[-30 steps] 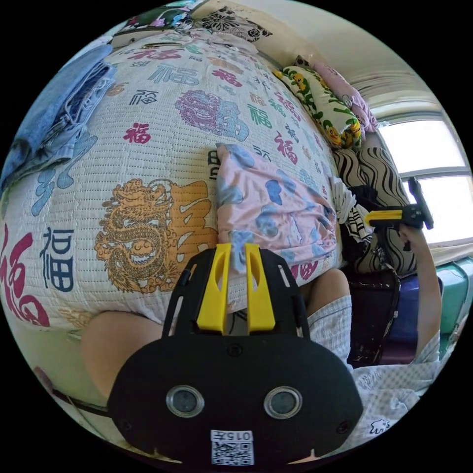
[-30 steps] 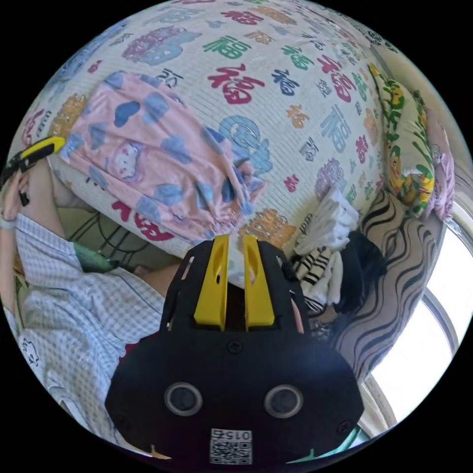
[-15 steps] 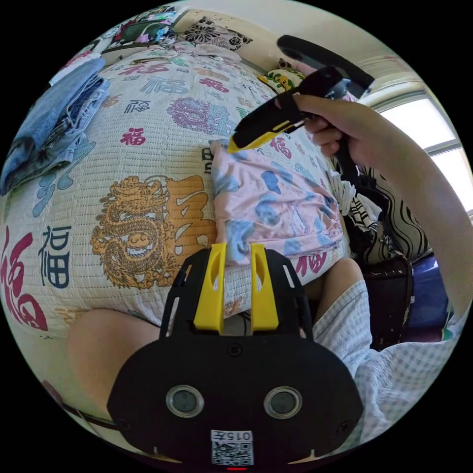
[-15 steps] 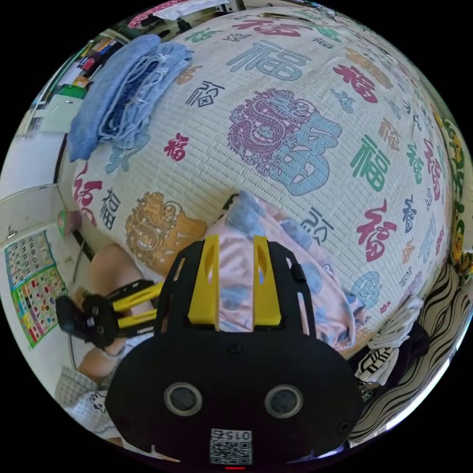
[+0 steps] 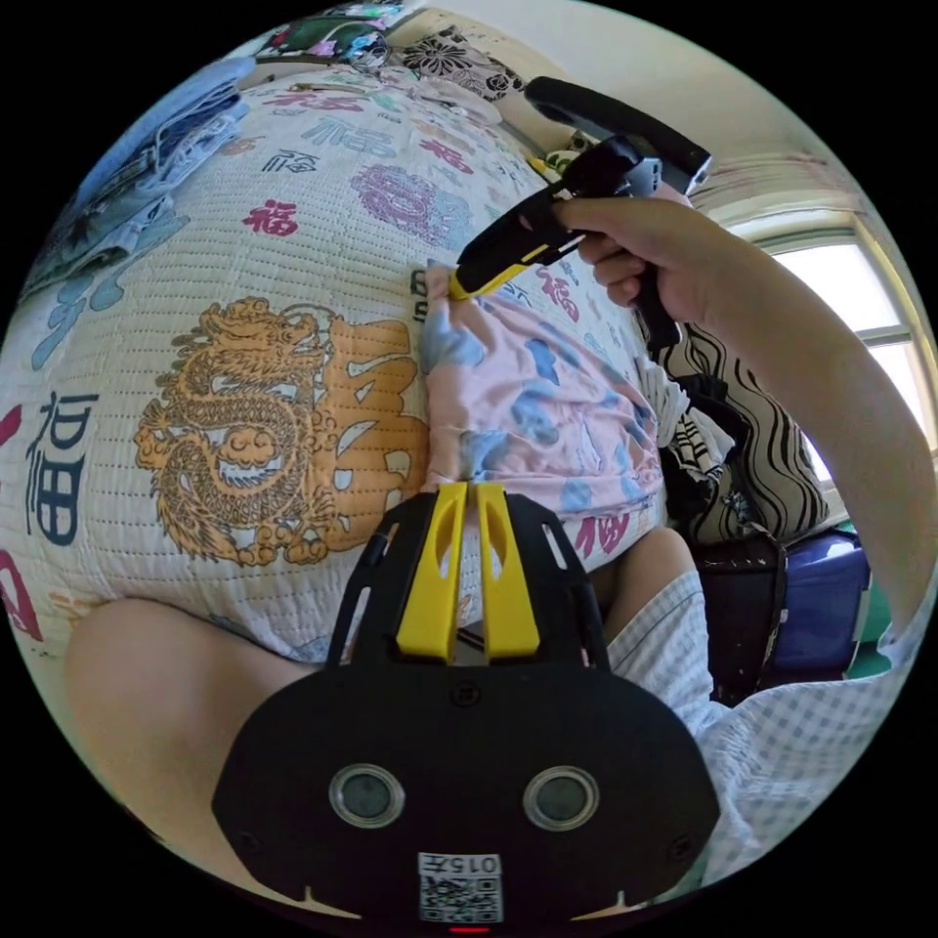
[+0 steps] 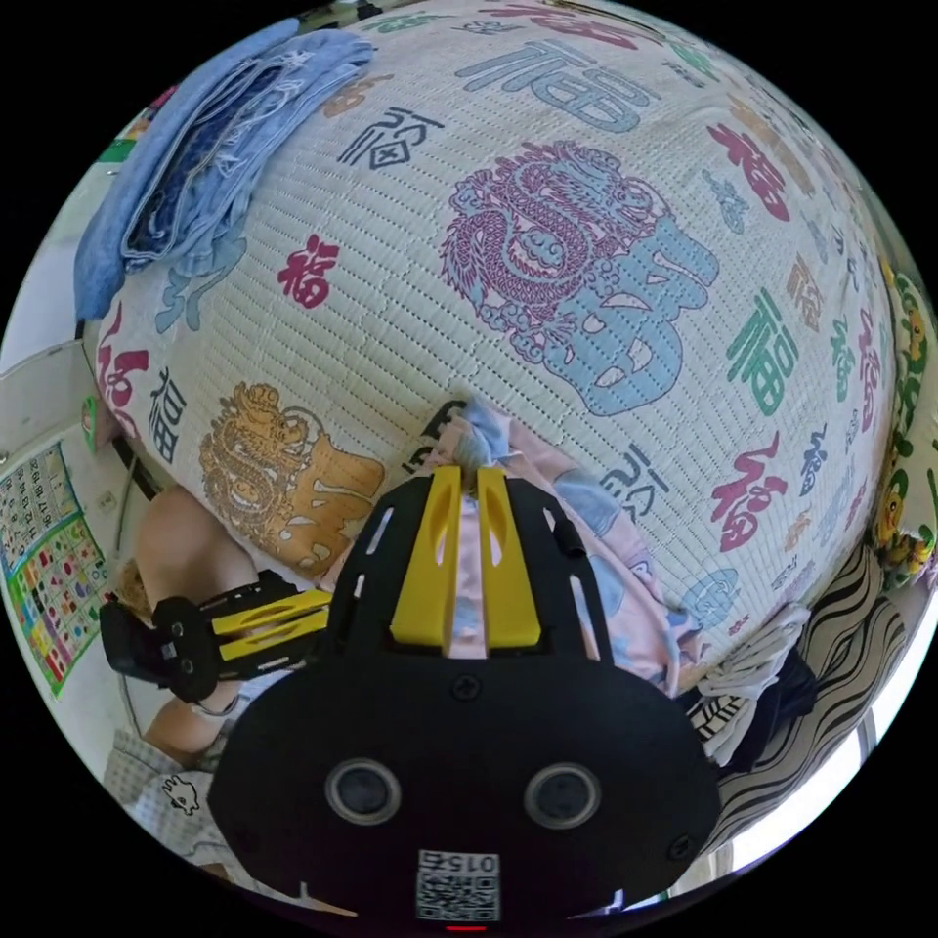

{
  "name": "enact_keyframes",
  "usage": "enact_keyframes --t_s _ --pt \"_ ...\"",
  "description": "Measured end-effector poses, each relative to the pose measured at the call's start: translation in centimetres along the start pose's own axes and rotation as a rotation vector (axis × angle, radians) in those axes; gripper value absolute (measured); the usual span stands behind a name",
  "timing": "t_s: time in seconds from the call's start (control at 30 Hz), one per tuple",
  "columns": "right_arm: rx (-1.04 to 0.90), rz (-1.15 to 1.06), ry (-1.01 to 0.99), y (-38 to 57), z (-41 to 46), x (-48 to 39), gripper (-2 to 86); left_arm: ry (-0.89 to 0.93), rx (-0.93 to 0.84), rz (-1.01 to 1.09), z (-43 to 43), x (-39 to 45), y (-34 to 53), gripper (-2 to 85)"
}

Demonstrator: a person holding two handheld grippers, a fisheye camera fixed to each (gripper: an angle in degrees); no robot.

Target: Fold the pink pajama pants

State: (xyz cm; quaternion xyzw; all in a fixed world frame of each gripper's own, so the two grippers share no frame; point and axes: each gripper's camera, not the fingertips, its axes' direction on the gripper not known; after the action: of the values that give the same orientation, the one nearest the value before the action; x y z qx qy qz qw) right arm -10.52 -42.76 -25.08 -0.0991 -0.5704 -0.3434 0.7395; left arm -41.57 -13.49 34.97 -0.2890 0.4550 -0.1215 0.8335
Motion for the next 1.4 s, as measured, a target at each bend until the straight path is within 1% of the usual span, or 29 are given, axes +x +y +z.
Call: enact_keyframes --t_s 0.2,0.3,0.37,0.4,0.5,0.6,0.73,0.8,0.87,1.0,1.07,1.13,1.27,1.4 --pt "0.105 -0.038 -0.137 4.9 -4.9 3.8 1.4 -0.004 0.09 0.041 -0.7 2.3 1.8 1.8" --pt "0.143 -0.019 -0.203 7.3 -6.5 5.9 1.3 -0.056 0.098 0.003 0.1 2.6 2.2 7.2" --pt "0.167 0.007 -0.227 8.7 -7.2 6.9 1.3 0.013 0.116 -0.049 1.3 2.0 2.2 9.8" --pt "0.168 0.012 -0.226 9.0 -7.4 7.1 1.2 0.03 0.111 -0.061 1.8 1.9 2.1 9.7" --pt "0.168 0.038 -0.221 10.2 -8.8 8.1 1.2 -0.044 0.049 -0.083 4.8 1.6 1.7 6.5" --pt "0.159 0.03 -0.201 11.7 -11.0 9.1 1.1 0.064 0.059 -0.141 6.3 1.1 2.0 2.5" --pt "0.21 -0.044 -0.212 16.1 -15.6 11.9 1.0 0.048 0.139 -0.004 5.3 5.0 3.1 -0.1" --pt "0.264 -0.066 -0.269 19.1 -17.9 14.4 1.0 0.066 0.193 0.079 4.6 8.0 3.7 -0.4" --pt "0.348 -0.087 -0.379 24.2 -21.0 18.9 0.9 0.048 0.239 0.216 4.5 13.0 4.1 -0.6" --pt "0.488 -0.149 -0.51 33.3 -24.9 26.5 0.9 0.063 0.262 0.404 6.8 20.8 4.2 -0.7" --pt "0.545 -0.122 -0.569 39.1 -26.3 32.1 1.0 0.073 0.237 0.524 10.4 25.9 3.8 -0.7" --pt "0.564 -0.069 -0.585 43.0 -26.5 36.6 1.0 0.083 0.204 0.579 14.3 29.1 3.4 -0.7" --pt "0.571 0.115 -0.608 50.2 -24.7 45.8 1.4 0.079 0.115 0.653 23.8 35.3 2.1 -0.6" --pt "0.527 0.263 -0.637 54.1 -22.2 51.2 2.3 0.009 0.012 0.695 31.7 38.9 1.1 -0.7"
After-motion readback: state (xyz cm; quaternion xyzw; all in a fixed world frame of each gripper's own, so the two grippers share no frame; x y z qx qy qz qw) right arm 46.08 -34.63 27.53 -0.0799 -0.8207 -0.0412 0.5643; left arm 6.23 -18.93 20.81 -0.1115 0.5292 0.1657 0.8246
